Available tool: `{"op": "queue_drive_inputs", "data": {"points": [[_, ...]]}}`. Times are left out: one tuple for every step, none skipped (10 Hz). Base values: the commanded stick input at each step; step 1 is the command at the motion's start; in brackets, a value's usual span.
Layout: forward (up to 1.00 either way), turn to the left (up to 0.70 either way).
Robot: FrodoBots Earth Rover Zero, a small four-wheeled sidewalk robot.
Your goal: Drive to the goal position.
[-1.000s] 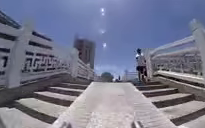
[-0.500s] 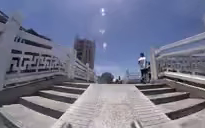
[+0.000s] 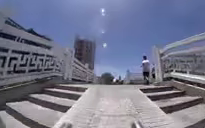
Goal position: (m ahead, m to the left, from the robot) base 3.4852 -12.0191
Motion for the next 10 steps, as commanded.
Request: {"op": "queue_drive_inputs", "data": {"points": [[0.70, 0.00], [0.70, 0.00], [0.70, 0.00], [0.70, 0.00], [0.70, 0.00], [0.70, 0.00], [0.70, 0.00], [0.70, -0.14], [0.70, -0.14], [0.70, -0.14]]}}
